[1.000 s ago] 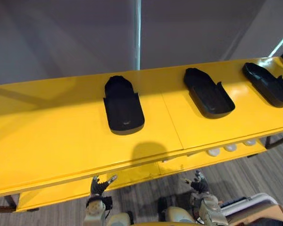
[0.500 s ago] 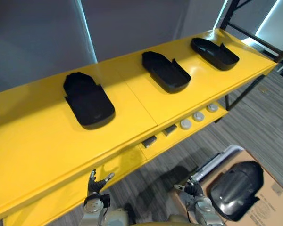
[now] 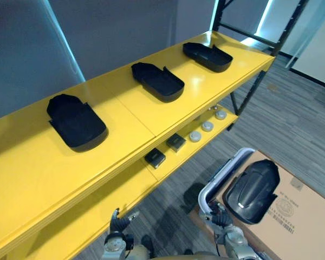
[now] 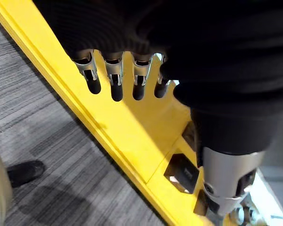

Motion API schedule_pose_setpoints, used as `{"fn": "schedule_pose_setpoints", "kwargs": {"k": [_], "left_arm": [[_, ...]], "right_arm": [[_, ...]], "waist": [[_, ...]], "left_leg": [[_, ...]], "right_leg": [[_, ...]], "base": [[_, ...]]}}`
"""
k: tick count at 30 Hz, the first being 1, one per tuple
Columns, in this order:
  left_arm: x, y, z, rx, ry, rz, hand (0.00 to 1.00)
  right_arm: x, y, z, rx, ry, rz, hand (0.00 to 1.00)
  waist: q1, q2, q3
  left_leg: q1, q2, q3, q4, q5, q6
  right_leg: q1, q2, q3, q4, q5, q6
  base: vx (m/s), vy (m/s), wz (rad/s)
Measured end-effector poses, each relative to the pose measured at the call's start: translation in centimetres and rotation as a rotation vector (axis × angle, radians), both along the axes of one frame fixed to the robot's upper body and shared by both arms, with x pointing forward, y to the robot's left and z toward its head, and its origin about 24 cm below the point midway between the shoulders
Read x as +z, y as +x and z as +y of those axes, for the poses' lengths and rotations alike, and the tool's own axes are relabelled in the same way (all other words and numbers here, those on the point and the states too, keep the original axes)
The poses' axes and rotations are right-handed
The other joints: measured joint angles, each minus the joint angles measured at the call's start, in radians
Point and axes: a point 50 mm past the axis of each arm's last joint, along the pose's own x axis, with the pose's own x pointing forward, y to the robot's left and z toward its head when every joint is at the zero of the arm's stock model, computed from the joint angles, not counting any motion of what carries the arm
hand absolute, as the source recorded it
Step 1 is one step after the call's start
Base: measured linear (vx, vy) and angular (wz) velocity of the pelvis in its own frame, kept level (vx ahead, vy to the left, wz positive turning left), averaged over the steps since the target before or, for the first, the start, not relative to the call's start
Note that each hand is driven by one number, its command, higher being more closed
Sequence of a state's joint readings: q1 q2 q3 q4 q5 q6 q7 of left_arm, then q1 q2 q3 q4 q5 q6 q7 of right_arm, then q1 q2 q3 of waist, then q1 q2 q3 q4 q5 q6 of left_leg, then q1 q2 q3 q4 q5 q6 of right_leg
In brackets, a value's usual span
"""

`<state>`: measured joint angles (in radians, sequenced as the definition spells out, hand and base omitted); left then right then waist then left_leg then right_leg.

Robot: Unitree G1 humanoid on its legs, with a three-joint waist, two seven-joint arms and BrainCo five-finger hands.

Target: Walk over and take plastic housings, then place them on the shelf

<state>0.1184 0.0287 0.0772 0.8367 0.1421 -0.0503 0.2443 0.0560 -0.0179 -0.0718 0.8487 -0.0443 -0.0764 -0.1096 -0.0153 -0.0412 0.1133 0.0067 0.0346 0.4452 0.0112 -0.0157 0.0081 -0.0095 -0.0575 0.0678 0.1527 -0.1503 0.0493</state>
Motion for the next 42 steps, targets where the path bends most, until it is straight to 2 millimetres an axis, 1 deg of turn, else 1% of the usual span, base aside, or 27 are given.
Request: {"fn": "schedule_pose_setpoints", "kwargs": {"k": [1, 2, 3, 4, 5, 6, 7, 8, 10, 12, 13, 14, 15, 17, 18, 19, 20, 21, 23, 25, 26, 27, 29, 32, 34, 39, 42], "left_arm": [[0.0, 0.0, 0.2, -0.01, 0.009, 0.005, 0.0], [0.0, 0.0, 0.2, -0.013, 0.013, 0.005, 0.0], [0.1, 0.2, 0.5, -0.019, 0.025, 0.003, 0.0], [0.3, 0.7, 1.0, -0.022, 0.04, -0.009, 0.0], [0.7, 1.4, 1.6, -0.026, 0.06, -0.027, 0.0], [0.9, 1.9, 1.9, -0.026, 0.073, -0.039, 0.0], [1.0, 2.0, 2.0, -0.024, 0.079, -0.043, 0.0], [1.1, 2.5, 1.8, -0.021, 0.079, -0.054, 0.0], [1.1, 2.8, 0.8, -0.027, 0.057, -0.063, 0.0], [0.7, 2.6, -0.5, -0.038, 0.023, -0.049, 0.0], [0.6, 2.5, -0.7, -0.044, 0.02, -0.043, 0.0], [0.6, 2.4, -1.0, -0.054, 0.017, -0.038, 0.0], [0.6, 2.4, -1.1, -0.06, 0.016, -0.038, 0.0], [0.5, 2.3, -1.2, -0.065, 0.014, -0.033, 0.0], [0.4, 2.2, -1.3, -0.057, 0.005, -0.032, 0.0], [0.4, 2.2, -1.4, -0.056, -0.001, -0.033, 0.0], [0.4, 2.2, -1.9, -0.062, -0.017, -0.037, 0.0], [0.4, 2.2, -2.2, -0.07, -0.024, -0.037, 0.0], [0.5, 2.3, -2.4, -0.076, -0.028, -0.042, 0.0], [0.7, 2.7, -1.9, -0.062, -0.022, -0.058, 0.0], [0.9, 3.0, -1.5, -0.06, -0.015, -0.068, 0.0], [0.9, 2.8, -0.8, -0.059, 0.004, -0.065, 0.0], [0.8, 2.3, 0.1, -0.052, 0.024, -0.053, 0.0], [0.7, 1.5, 1.1, -0.028, 0.042, -0.04, 0.0], [0.7, 1.2, 1.4, -0.013, 0.045, -0.036, 0.0], [0.8, 0.7, 1.6, 0.013, 0.041, -0.042, 0.0], [0.6, 0.0, 1.8, 0.023, 0.041, -0.026, 0.0]], "right_arm": [[0.2, 0.3, 0.3, -0.003, 0.01, -0.016, 0.0], [0.3, 0.6, 0.6, -0.002, 0.019, -0.025, 0.0], [0.6, 1.1, 1.3, 0.003, 0.038, -0.045, 0.0], [0.9, 1.5, 1.8, 0.009, 0.048, -0.071, 0.0], [1.2, 1.7, 2.2, 0.017, 0.057, -0.089, 0.0], [1.4, 1.9, 2.4, 0.01, 0.063, -0.106, 0.0], [1.6, 2.0, 2.2, 0.001, 0.061, -0.118, 0.0], [2.1, 1.7, 1.3, -0.033, 0.035, -0.145, 0.0], [2.3, 1.3, 0.3, -0.058, 0.002, -0.158, 0.0], [2.4, 0.3, -1.2, -0.123, -0.034, -0.156, 0.0], [2.4, 0.0, -1.5, -0.14, -0.037, -0.153, 0.0], [2.2, -0.8, -1.9, -0.171, -0.04, -0.138, 0.0], [1.9, -1.8, -2.1, -0.195, -0.037, -0.118, 0.0], [1.8, -2.8, -2.6, -0.227, -0.04, -0.103, 0.0], [1.8, -2.9, -2.7, -0.247, -0.042, -0.104, 0.0], [1.9, -2.8, -2.8, -0.25, -0.043, -0.109, 0.0], [2.1, -2.3, -3.1, -0.253, -0.053, -0.123, 0.0], [2.3, -2.0, -3.5, -0.259, -0.069, -0.133, 0.0], [2.3, -2.1, -3.8, -0.268, -0.078, -0.133, 0.0], [2.0, -2.3, -3.5, -0.293, -0.057, -0.123, 0.0], [2.0, -2.3, -3.2, -0.303, -0.041, -0.125, 0.0], [2.0, -2.3, -3.0, -0.32, -0.025, -0.126, 0.0], [2.0, -2.3, -3.5, -0.36, -0.019, -0.131, 0.0], [2.4, -2.4, -4.7, -0.421, -0.031, -0.155, 0.0], [3.0, -2.2, -5.6, -0.444, -0.05, -0.19, 0.0], [7.0, -0.5, -7.9, -0.486, -0.115, -0.393, 0.0], [8.8, 0.1, -8.3, -0.488, -0.145, -0.476, 0.0]], "waist": [[-0.009, 0.004, 0.0], [-0.016, 0.007, 0.0], [-0.022, 0.012, 0.001], [-0.022, 0.019, 0.003], [-0.024, 0.011, -0.003], [-0.024, 0.016, 0.001], [-0.025, 0.004, -0.004], [-0.031, 0.01, -0.007], [-0.038, 0.024, -0.006], [-0.061, 0.042, -0.009], [-0.068, 0.04, -0.007], [-0.077, 0.033, -0.002], [-0.08, 0.029, 0.007], [-0.08, 0.042, 0.015], [-0.079, 0.037, 0.018], [-0.078, 0.037, 0.024], [-0.075, 0.05, 0.041], [-0.074, 0.066, 0.058], [-0.076, 0.094, 0.062], [-0.075, 0.107, 0.054], [-0.075, 0.097, 0.056], [-0.073, 0.076, 0.053], [-0.068, 0.058, 0.047], [-0.053, 0.045, 0.039], [-0.055, 0.046, 0.039], [-0.056, 0.048, 0.038], [-0.056, 0.046, 0.027]], "left_leg": [[0.001, 0.009, 0.044, -0.001, 0.003, 0.005], [0.003, 0.016, 0.088, -0.001, 0.003, 0.006], [0.009, 0.031, 0.146, -0.001, 0.0, 0.01], [0.009, 0.047, 0.187, -0.001, -0.001, 0.01], [0.009, 0.072, 0.232, 0.008, -0.005, 0.003], [0.013, 0.084, 0.261, 0.021, -0.01, -0.009], [0.017, 0.089, 0.273, 0.032, -0.015, -0.016], [0.03, 0.094, 0.278, 0.038, -0.012, -0.033], [0.046, 0.111, 0.269, 0.031, -0.008, -0.043], [0.075, 0.142, 0.291, 0.027, -0.018, -0.078], [0.084, 0.15, 0.301, 0.029, -0.021, -0.083], [0.091, 0.182, 0.312, 0.074, -0.042, -0.112], [0.085, 0.234, 0.313, 0.169, -0.089, -0.122], [0.055, 0.31, 0.28, 0.319, -0.127, -0.111], [0.025, 0.331, 0.203, 0.405, -0.129, -0.106], [0.001, 0.327, 0.133, 0.436, -0.136, -0.102], [-0.016, 0.28, -0.025, 0.431, -0.17, -0.117], [-0.017, 0.223, -0.145, 0.381, -0.185, -0.12], [-0.002, 0.186, -0.195, 0.297, -0.181, -0.116], [0.035, 0.163, -0.195, 0.219, -0.188, -0.118], [0.044, 0.155, -0.195, 0.197, -0.188, -0.118], [0.047, 0.137, -0.195, 0.182, -0.187, -0.116], [0.061, 0.121, -0.186, 0.165, -0.187, -0.113], [0.077, 0.106, -0.167, 0.142, -0.185, -0.109], [0.078, 0.097, -0.167, 0.13, -0.182, -0.103], [0.09, 0.087, -0.168, 0.109, -0.178, -0.098], [0.092, 0.082, -0.169, 0.092, -0.176, -0.094]], "right_leg": [[-0.017, -0.009, -0.005, -0.01, 0.011, -0.002], [-0.031, -0.043, -0.101, -0.007, 0.004, -0.017], [-0.038, -0.094, -0.271, 0.004, 0.008, -0.025], [-0.048, -0.132, -0.396, 0.015, 0.008, -0.028], [-0.049, -0.161, -0.538, 0.02, 0.021, -0.054], [-0.048, -0.175, -0.603, 0.016, 0.048, -0.068], [-0.048, -0.18, -0.618, 0.009, 0.088, -0.064], [-0.042, -0.155, -0.578, -0.027, 0.13, 0.008], [-0.039, -0.121, -0.527, -0.061, 0.15, 0.002], [-0.036, -0.07, -0.47, -0.104, 0.171, -0.014], [-0.03, -0.06, -0.458, -0.113, 0.174, -0.017], [-0.017, -0.041, -0.442, -0.125, 0.172, -0.021], [-0.007, -0.024, -0.42, -0.123, 0.159, -0.031], [-0.004, 0.003, -0.393, -0.114, 0.133, -0.042], [0.008, 0.01, -0.365, -0.108, 0.134, -0.049], [0.009, 0.01, -0.353, -0.101, 0.134, -0.056], [0.006, 0.003, -0.326, -0.09, 0.133, -0.057], [0.002, -0.005, -0.305, -0.085, 0.143, -0.042], [0.003, -0.002, -0.29, -0.085, 0.146, -0.025], [0.005, -0.006, -0.285, -0.103, 0.156, -0.004], [0.001, -0.013, -0.283, -0.109, 0.162, 0.003], [0.001, -0.024, -0.281, -0.119, 0.168, 0.011], [0.003, -0.031, -0.271, -0.124, 0.171, 0.016], [0.004, -0.037, -0.249, -0.147, 0.18, 0.027], [0.003, -0.043, -0.25, -0.157, 0.184, 0.031], [0.007, -0.049, -0.247, -0.162, 0.184, 0.031], [0.009, -0.049, -0.248, -0.178, 0.19, 0.035]], "base": [[-0.02, 0.06, -0.92], [-0.04, 0.08, -1.24], [-0.05, 0.069, -1.25], [-0.06, 0.022, -1.41], [-0.04, -0.031, -1.29], [-0.03, -0.072, -1.16], [-0.01, -0.16, -1.1], [0.0, -0.18, -1.03], [0.01, -0.176, -1.01], [0.0, -0.143, -0.96], [0.0, -0.103, -0.69], [0.0, -0.08, -0.56], [-0.02, -0.066, -0.52], [-0.02, -0.059, -0.54], [0.05, -0.072, -0.54], [0.07, -0.002, -0.56], [0.04, 0.091, -0.66], [0.02, 0.123, -0.63], [0.05, 0.165, -0.29], [0.06, 0.145, 0.0], [0.03, 0.102, 0.03], [0.04, 0.106, -0.02], [0.05, 0.104, -0.12], [0.06, 0.071, -0.19], [0.07, 0.039, -0.03], [0.03, 0.015, -0.02], [0.0, 0.0, 0.0]]}}
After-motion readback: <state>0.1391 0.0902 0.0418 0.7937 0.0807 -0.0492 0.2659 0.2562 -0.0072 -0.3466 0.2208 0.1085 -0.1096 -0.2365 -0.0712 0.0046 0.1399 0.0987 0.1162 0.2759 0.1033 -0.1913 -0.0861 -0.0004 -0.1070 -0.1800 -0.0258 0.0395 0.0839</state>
